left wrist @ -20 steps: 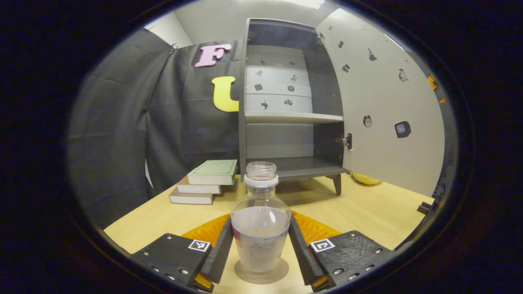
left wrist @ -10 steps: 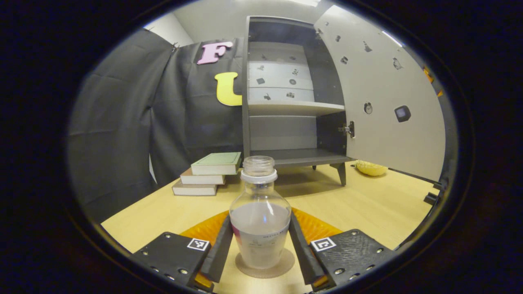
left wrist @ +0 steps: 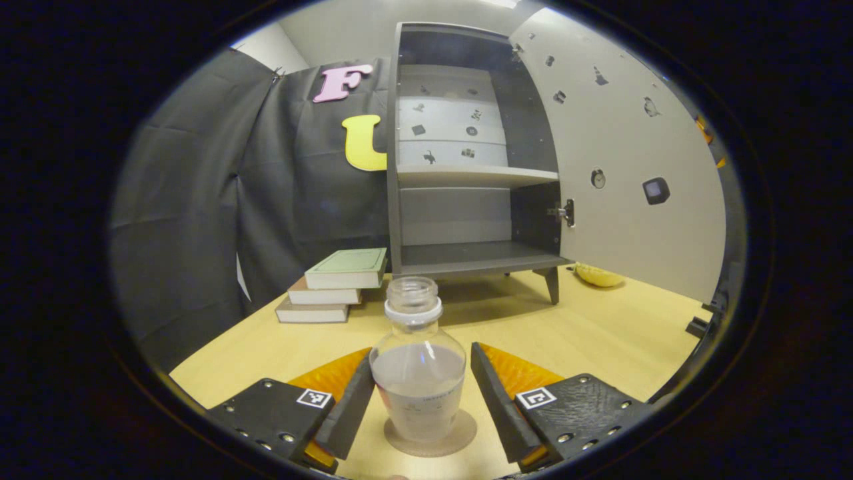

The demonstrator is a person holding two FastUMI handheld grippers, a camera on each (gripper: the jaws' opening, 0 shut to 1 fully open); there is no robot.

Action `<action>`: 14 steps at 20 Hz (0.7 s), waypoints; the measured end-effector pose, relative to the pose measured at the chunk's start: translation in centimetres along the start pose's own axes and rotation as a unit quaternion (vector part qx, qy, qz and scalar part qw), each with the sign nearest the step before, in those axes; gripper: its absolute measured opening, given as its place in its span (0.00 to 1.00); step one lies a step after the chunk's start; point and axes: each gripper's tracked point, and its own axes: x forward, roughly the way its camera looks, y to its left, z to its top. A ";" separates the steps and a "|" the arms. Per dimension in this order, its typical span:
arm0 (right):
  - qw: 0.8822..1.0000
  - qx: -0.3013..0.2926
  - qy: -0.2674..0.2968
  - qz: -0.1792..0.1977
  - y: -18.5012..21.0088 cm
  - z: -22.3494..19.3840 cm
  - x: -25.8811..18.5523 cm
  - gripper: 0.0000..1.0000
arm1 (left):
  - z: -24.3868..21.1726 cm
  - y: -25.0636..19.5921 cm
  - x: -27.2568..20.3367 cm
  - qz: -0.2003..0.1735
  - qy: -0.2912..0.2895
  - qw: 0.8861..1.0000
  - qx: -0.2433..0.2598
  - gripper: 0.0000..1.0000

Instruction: Open the cabinet door with the right hand, grasp the bottle in the cabinet with the left hand and place it on the coaster, then close the cabinet door with the right hand.

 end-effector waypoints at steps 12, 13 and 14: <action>0.998 0.056 -0.018 -0.011 -2.6 -1.0 -2.8 0.98 | 11.5 0.1 -4.8 0.008 -0.061 0.997 0.044 0.82; 0.998 0.066 -0.019 -0.012 -2.8 -0.8 -2.7 0.98 | 13.0 0.0 -5.5 0.011 -0.064 0.997 0.044 0.82; 0.997 0.077 -0.021 -0.011 -2.9 -0.6 -2.7 0.98 | 14.6 -0.1 -6.3 0.011 -0.071 0.997 0.041 0.82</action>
